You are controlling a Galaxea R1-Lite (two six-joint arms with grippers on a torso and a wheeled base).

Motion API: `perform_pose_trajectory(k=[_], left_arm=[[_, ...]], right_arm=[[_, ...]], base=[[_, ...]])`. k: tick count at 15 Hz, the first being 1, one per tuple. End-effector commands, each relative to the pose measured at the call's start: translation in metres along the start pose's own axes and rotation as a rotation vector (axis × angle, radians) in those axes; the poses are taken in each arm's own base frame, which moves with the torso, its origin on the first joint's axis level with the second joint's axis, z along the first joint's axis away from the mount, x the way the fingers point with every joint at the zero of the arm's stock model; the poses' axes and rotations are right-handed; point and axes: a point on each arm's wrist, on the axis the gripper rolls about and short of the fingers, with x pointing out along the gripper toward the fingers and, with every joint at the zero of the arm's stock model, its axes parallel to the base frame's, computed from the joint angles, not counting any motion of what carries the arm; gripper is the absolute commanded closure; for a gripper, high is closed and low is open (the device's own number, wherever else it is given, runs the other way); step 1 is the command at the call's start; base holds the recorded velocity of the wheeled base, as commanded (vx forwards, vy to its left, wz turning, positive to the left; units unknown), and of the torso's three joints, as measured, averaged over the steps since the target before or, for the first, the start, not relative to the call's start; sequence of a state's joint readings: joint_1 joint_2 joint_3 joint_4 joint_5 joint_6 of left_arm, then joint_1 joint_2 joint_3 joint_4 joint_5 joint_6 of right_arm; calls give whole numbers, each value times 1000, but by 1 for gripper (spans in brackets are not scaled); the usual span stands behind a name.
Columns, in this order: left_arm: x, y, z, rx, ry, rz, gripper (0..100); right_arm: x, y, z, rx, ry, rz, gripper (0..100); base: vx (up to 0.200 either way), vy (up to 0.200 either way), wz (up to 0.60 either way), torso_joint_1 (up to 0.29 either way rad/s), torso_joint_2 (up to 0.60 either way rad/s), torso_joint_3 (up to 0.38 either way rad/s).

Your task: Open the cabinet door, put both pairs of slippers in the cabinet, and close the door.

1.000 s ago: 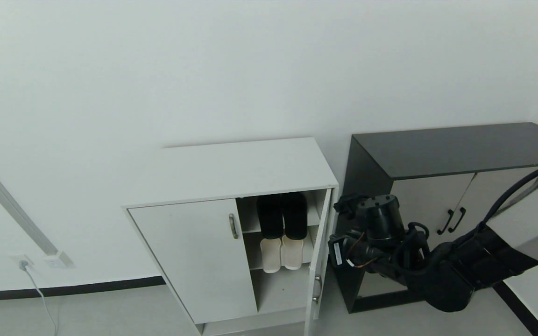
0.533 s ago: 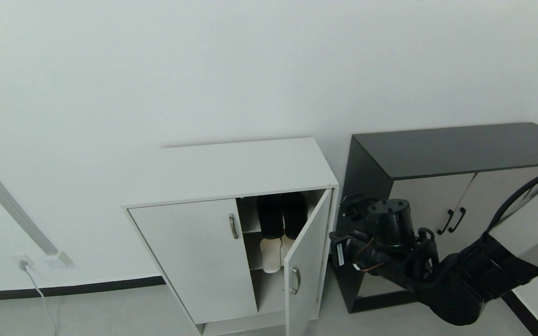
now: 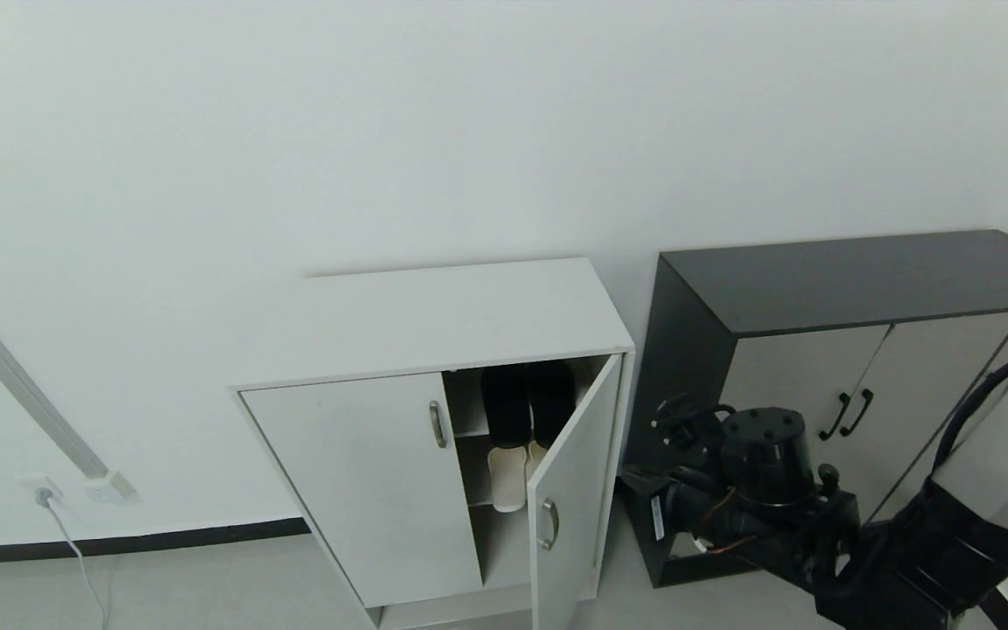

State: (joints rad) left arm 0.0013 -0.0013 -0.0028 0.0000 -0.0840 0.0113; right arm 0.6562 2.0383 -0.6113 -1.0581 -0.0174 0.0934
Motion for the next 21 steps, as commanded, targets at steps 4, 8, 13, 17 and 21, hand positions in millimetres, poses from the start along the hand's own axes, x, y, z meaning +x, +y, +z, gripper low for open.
perform_pose_trajectory(k=[4,8,13,17,21], left_arm=[[0,0,0,-1,1,0,100],[0,0,0,-1,1,0,100],[0,0,0,-1,1,-2,100],[0,0,0,-1,1,0,100],[0,0,0,-1,1,0,100]], right_arm=[[-13,-2,-25,-3,38,8,100],[-13,-2,-28,-10,40,10,100],[-5,3,-27,-16,29,25,100],[9,5,-20,-15,-8,28,100],[21,5,-20,-13,-14,26,100]], base=[[50,0,0,-1,1,-1],[200,0,0,-6,1,8],[40,0,0,2,1,0],[0,0,0,0,0,0],[0,0,0,0,0,0]])
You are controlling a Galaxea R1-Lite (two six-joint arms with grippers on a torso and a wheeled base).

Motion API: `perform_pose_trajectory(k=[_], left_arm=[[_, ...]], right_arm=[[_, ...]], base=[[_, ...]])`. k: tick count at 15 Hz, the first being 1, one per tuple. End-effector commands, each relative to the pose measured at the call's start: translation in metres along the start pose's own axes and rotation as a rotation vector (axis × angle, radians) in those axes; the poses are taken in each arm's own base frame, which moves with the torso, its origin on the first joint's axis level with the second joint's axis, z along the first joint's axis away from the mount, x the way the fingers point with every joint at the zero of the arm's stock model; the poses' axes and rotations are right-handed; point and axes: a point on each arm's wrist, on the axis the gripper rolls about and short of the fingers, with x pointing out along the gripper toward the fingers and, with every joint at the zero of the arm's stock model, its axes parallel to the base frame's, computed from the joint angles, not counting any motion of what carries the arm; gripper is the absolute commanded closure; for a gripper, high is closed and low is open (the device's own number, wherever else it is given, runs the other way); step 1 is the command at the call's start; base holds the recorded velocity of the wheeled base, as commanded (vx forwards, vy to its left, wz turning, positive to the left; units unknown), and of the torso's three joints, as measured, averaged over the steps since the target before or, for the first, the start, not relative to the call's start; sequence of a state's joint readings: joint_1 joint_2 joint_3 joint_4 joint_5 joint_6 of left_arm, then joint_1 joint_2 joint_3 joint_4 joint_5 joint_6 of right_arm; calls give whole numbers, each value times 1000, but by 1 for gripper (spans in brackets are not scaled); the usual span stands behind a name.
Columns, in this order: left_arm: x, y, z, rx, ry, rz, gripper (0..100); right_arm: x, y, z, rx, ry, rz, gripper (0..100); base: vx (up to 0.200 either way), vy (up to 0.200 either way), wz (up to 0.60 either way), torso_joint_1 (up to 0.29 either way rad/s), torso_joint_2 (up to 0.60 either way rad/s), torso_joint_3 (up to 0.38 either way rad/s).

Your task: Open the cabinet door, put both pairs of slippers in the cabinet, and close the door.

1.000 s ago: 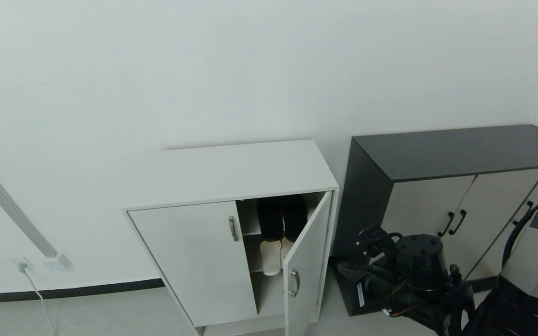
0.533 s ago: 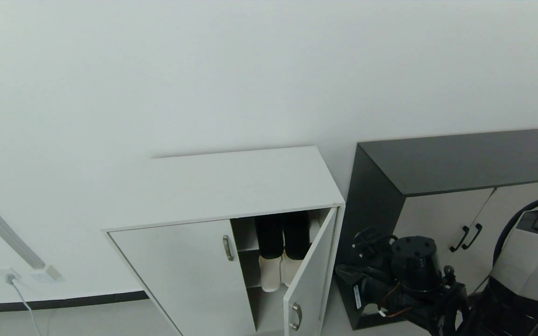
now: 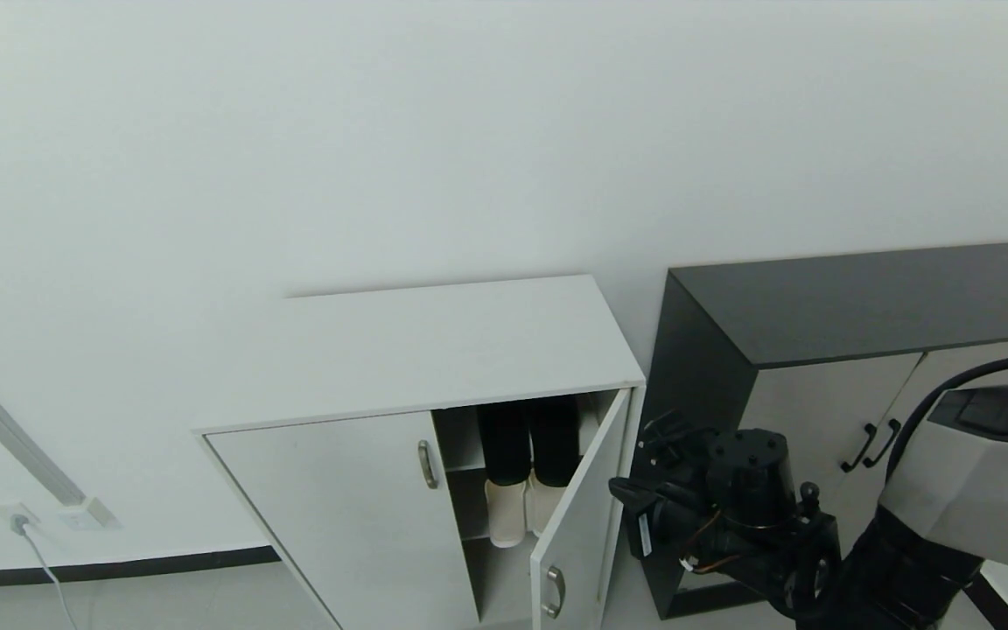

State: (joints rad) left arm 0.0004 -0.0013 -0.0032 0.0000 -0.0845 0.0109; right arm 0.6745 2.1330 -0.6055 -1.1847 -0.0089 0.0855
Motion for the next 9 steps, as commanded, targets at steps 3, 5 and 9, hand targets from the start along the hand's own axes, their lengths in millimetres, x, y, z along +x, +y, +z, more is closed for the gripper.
perform_pose_trajectory(k=[3,5,9], left_arm=[[0,0,0,0,1,1,100],[0,0,0,0,1,1,100],[0,0,0,0,1,1,100]], right_arm=[[20,-4,-2,4,-11,-14,100],[27,-6,-3,5,-11,-18,100],[42,-9,-3,8,-14,-28,100]], base=[[0,0,0,0,0,0],[0,0,0,0,0,0],[0,0,0,0,0,0]])
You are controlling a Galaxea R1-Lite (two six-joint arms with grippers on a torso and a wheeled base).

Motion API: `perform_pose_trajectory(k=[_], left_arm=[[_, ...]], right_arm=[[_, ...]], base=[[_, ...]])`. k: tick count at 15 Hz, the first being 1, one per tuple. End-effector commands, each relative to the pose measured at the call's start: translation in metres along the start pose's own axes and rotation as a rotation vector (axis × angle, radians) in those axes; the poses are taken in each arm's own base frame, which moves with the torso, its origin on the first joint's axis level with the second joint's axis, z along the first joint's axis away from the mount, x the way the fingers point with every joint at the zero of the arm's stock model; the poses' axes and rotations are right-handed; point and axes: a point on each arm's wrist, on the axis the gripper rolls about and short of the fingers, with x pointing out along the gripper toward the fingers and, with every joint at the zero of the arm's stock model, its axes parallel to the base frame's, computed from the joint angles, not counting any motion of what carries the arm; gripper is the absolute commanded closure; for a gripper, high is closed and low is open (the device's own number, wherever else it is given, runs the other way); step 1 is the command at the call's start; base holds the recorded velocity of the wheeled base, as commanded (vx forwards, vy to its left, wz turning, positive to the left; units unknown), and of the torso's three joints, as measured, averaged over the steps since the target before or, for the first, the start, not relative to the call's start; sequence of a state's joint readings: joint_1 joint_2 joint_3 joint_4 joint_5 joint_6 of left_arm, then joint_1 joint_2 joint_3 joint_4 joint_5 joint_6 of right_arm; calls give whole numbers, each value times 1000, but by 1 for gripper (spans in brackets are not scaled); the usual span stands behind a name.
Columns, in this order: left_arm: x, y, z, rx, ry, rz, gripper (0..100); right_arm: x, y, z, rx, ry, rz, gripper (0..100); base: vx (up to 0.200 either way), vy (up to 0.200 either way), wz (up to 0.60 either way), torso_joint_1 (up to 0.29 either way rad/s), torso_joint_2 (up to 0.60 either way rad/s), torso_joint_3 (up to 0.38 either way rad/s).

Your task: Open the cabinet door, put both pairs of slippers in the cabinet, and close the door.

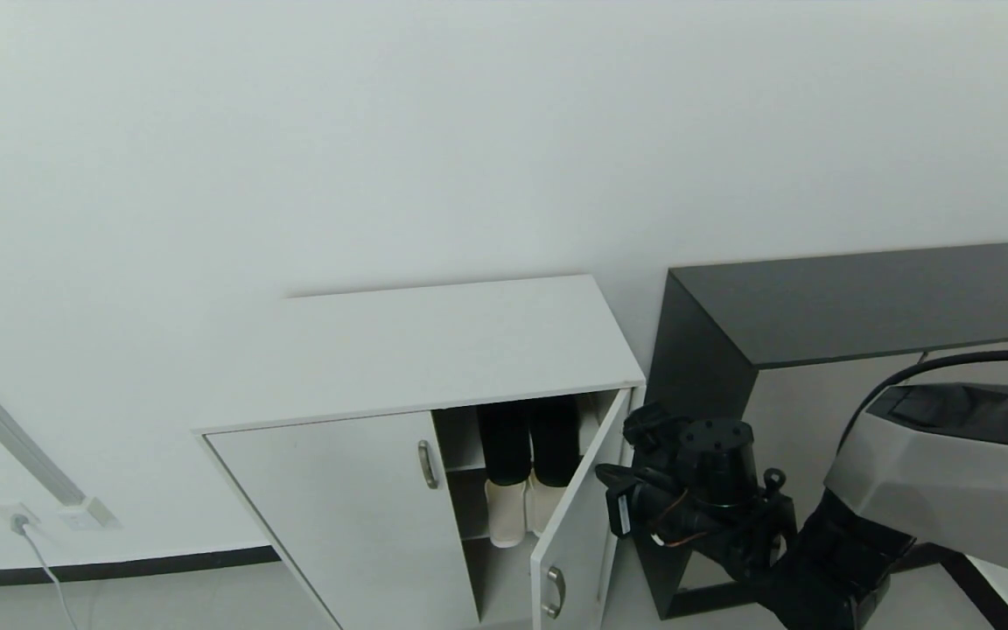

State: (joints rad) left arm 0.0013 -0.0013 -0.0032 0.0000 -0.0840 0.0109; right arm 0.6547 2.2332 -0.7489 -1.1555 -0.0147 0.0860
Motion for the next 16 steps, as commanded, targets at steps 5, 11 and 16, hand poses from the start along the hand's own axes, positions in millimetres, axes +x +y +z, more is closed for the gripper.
perform_pose_trajectory(k=[5,11,16], left_arm=[[0,0,0,0,1,0,100],[0,0,0,0,1,1,100],[0,0,0,0,1,1,100]], right_arm=[[23,-10,4,8,-15,-24,100],[45,-13,10,11,-32,-87,100],[55,-18,13,14,-16,-100,100]], base=[[0,0,0,0,0,0],[0,0,0,0,0,0],[0,0,0,0,0,0]])
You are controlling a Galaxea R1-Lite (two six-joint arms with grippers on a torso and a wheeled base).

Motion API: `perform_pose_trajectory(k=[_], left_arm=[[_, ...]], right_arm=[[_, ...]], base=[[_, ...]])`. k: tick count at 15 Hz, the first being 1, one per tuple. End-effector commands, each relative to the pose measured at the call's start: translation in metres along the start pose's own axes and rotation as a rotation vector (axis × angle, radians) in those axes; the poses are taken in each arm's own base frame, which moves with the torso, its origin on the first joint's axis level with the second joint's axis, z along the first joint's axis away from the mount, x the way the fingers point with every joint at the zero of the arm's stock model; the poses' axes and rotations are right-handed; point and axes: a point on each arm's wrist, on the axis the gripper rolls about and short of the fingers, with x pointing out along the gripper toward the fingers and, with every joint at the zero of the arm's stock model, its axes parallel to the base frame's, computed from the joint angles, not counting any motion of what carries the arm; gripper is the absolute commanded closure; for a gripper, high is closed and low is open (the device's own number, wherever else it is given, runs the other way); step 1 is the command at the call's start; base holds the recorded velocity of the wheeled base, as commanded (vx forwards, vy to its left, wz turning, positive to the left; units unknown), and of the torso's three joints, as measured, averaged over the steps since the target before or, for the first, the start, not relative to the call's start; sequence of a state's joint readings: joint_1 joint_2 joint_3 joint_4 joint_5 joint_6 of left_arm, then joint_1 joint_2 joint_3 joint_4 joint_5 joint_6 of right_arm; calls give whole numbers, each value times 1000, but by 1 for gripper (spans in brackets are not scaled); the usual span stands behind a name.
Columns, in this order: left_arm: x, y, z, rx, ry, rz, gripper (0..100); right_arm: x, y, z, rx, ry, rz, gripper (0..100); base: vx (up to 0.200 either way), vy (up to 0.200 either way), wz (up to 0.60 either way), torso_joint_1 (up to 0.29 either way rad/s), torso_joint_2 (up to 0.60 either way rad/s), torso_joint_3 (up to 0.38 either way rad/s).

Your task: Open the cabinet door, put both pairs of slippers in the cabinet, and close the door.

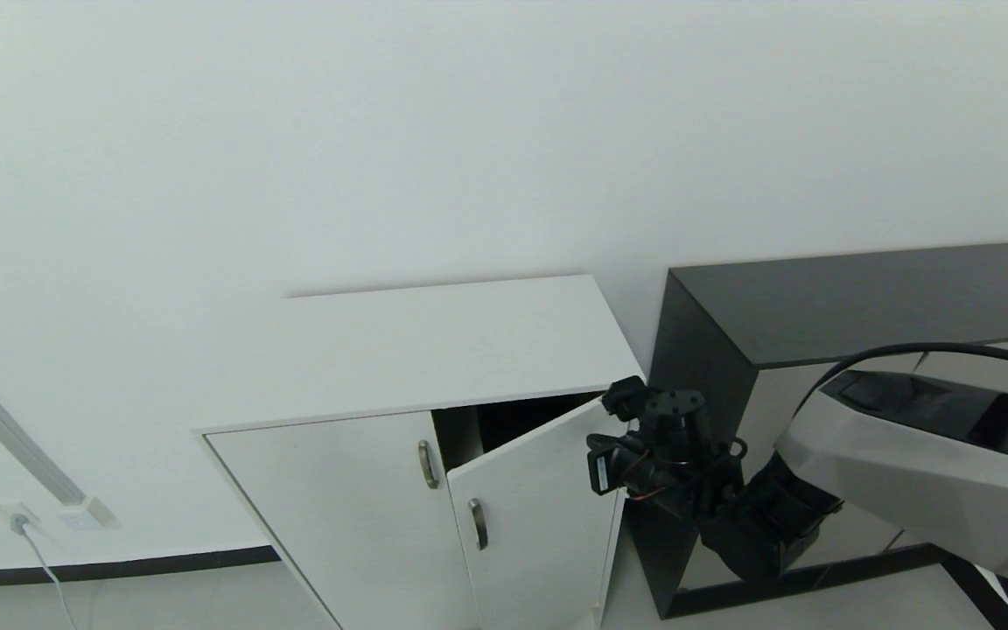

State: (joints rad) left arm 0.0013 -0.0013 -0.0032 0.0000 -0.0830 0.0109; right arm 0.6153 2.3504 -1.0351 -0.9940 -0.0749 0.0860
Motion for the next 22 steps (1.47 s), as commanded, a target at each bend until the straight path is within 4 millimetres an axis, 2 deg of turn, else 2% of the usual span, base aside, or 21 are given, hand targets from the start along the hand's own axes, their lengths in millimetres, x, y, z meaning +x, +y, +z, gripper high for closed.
perform_pose_trajectory(k=[1,7,22], left_arm=[[0,0,0,0,1,0,100],[0,0,0,0,1,-1,100],[0,0,0,0,1,0,100]], right_arm=[[6,-2,-2,1,2,-5,100],[12,-10,-3,7,10,-26,100],[31,-15,4,12,4,-43,100]], base=[[0,0,0,0,0,0],[0,0,0,0,0,0],[0,0,0,0,0,0]])
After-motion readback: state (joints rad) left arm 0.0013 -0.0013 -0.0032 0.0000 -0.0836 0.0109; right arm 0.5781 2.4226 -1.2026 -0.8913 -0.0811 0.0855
